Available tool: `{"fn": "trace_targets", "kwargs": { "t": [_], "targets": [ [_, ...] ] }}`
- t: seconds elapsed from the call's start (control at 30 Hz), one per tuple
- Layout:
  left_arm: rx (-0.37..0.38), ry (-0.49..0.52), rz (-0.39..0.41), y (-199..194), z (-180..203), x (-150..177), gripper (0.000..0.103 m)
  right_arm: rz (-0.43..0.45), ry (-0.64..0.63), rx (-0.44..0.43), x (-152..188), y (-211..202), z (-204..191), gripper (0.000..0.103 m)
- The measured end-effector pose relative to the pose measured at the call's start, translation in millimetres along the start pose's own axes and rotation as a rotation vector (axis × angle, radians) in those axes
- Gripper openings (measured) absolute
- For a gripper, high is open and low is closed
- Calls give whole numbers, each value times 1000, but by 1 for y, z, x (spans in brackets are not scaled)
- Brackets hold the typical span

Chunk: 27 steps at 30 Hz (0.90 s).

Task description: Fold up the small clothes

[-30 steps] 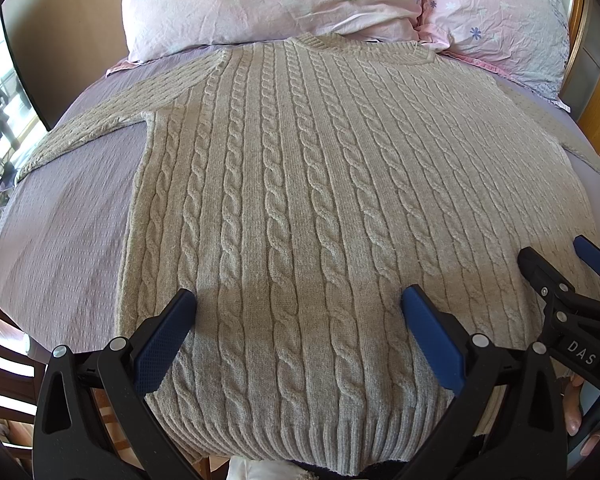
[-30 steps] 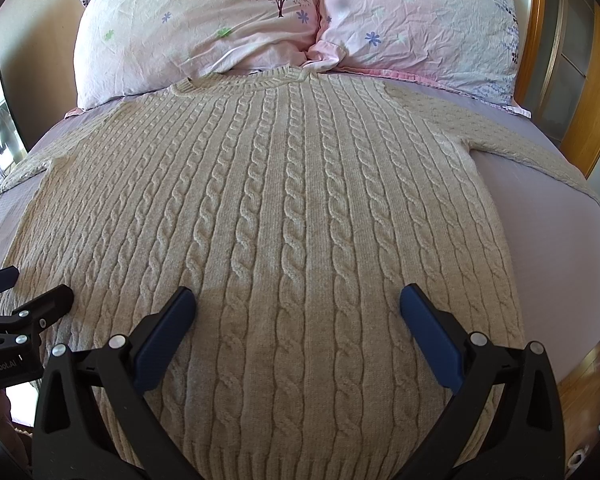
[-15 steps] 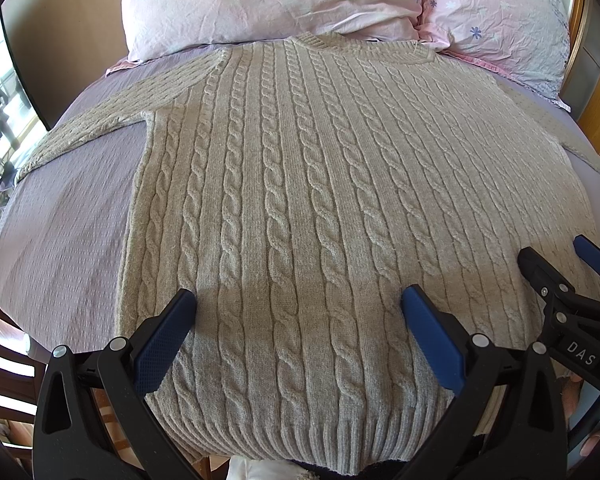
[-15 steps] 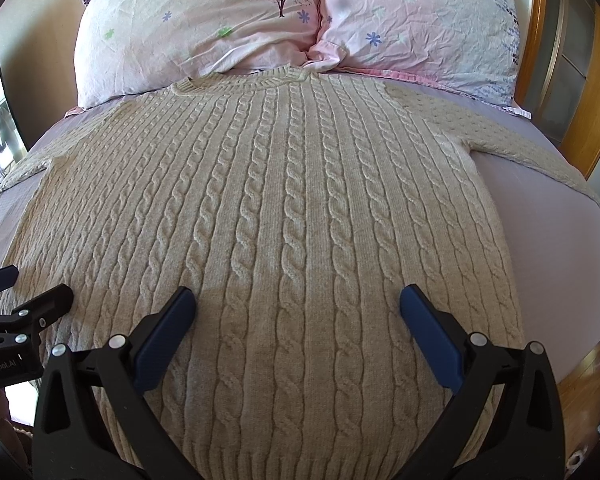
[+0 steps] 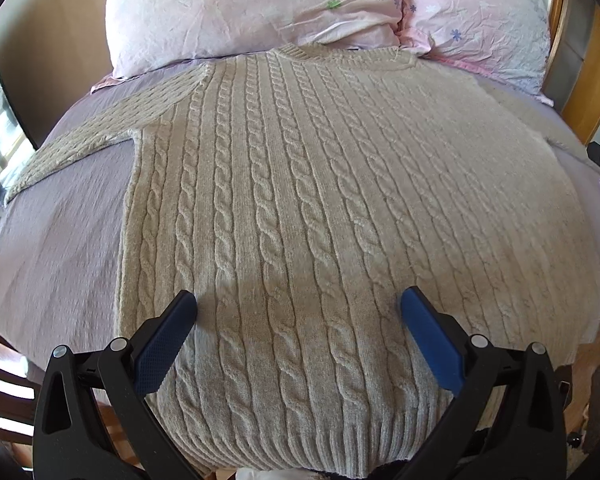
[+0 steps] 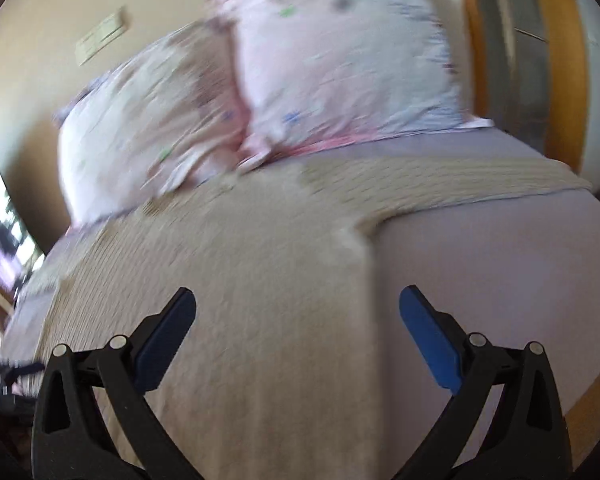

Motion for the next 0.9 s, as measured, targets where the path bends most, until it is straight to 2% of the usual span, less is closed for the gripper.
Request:
{"fn": "trace_targets", "kwargs": {
  "t": [0.03, 0.1, 0.13, 0.17, 0.3, 0.33, 0.37, 0.43, 0.5, 0.53, 0.6, 0.63, 0.7, 0.8, 0.9],
  "targets": [
    [31, -23, 21, -1, -5, -4, 102, 20, 121, 10, -18, 0, 36, 99],
    [77, -83, 80, -4, -20, -14, 102, 30, 372, 35, -46, 3, 111, 85],
    [95, -113, 112, -6, -27, -20, 102, 31, 463, 46, -56, 6, 142, 75],
    [117, -149, 144, -7, -36, -26, 102, 33, 535, 58, -66, 12, 170, 69],
    [286, -326, 276, -7, -73, -47, 102, 36, 695, 141, -90, 34, 247, 61],
    [299, -364, 299, -7, -83, -52, 102, 34, 740, 142, -90, 38, 260, 56],
    [279, -392, 315, -7, -94, -58, 102, 35, 782, 148, -91, 45, 273, 48],
    [174, -415, 325, -4, -115, -68, 102, 54, 808, 184, -95, 52, 287, 33],
    [96, -423, 326, -1, -135, -76, 102, 63, 814, 220, -96, 55, 295, 23],
    [75, -427, 327, 0, -145, -79, 102, 56, 813, 241, -96, 61, 295, 11],
    [24, -460, 325, 3, -168, -82, 102, 57, 776, 269, -103, 66, 288, 8],
    [-4, -483, 323, 5, -180, -83, 102, 85, 723, 274, -111, 62, 277, 8],
    [-50, -522, 317, 7, -203, -82, 102, 146, 521, 256, -135, 52, 229, 7],
    [-56, -608, 326, 9, -237, -78, 102, 180, 258, 98, -152, 45, 114, 7],
    [-53, -699, 314, 15, -266, -77, 102, 148, 33, -128, -139, 49, -17, 7]
  ]
}}
Point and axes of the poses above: each gripper's, at about its wrist camera, not at the fingertips, and y roughly the way its jaws point, z to its right, x to its underside, the point moved 5 cm from there along y, roughly the way its jaws point, and after that the axes turned 6 degrees about -x, right-handed, at the moved point
